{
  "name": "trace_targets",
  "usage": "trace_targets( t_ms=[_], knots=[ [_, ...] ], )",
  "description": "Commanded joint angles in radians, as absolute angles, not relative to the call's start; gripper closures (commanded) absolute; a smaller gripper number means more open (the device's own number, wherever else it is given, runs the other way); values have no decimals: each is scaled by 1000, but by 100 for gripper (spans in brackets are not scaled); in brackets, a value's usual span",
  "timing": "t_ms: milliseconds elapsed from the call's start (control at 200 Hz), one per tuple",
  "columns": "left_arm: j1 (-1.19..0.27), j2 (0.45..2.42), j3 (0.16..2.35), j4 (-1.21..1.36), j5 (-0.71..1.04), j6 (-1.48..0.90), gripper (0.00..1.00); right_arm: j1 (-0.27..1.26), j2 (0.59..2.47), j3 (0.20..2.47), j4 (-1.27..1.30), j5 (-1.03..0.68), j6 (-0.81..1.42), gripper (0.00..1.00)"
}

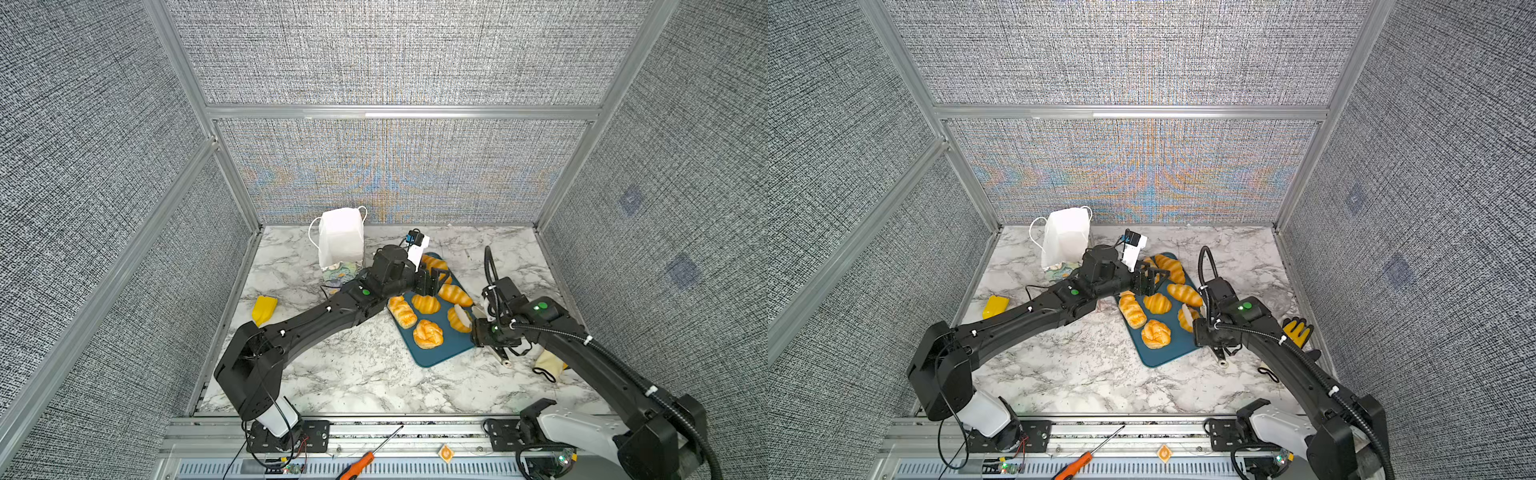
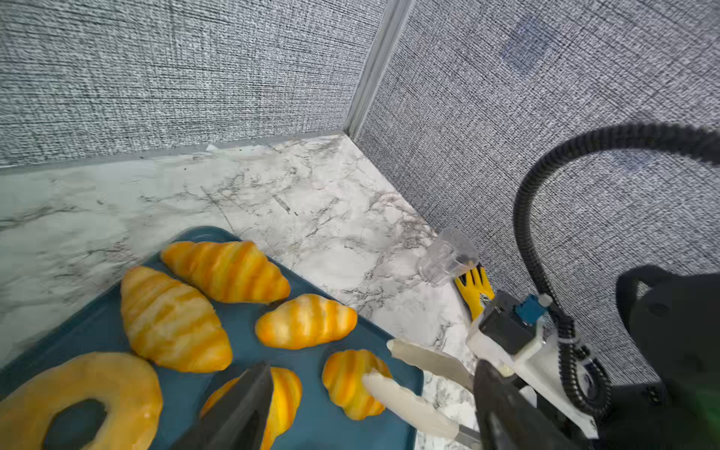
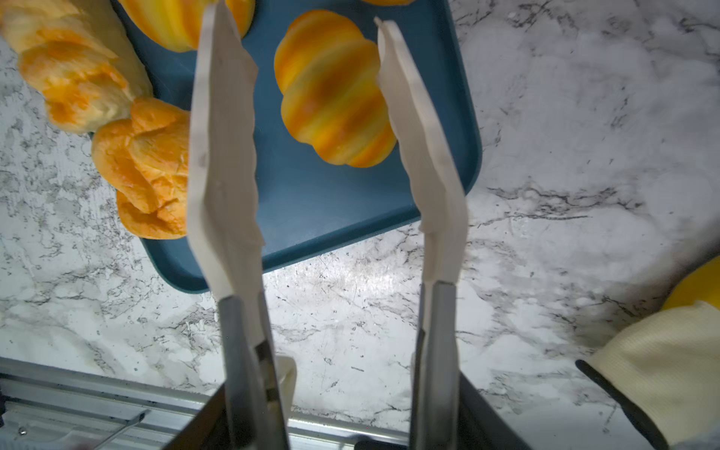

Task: Place the fake bread into the paper bag
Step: 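Close the tongs on a striped bread roll with the right gripper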

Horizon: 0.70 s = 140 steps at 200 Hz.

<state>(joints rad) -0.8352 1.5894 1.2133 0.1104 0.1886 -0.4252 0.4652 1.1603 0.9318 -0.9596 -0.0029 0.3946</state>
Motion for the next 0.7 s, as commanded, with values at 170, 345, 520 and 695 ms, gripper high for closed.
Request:
trace_targets(
  t_ms=[170, 345, 520, 695],
  knots=[
    [-842, 1534, 1194, 71, 79, -388, 11, 489, 1242, 933, -935, 38, 404, 33],
    [-842, 1528, 1190, 60, 71, -386, 2, 499, 1284, 933, -934, 81, 401, 31],
    [-842, 1524, 1183, 66, 66, -385, 1, 508, 1307, 933, -907, 72, 384, 31],
    [-842, 1520, 1179, 60, 60, -381, 1, 537, 1318, 936, -949, 72, 379, 32]
  ],
)
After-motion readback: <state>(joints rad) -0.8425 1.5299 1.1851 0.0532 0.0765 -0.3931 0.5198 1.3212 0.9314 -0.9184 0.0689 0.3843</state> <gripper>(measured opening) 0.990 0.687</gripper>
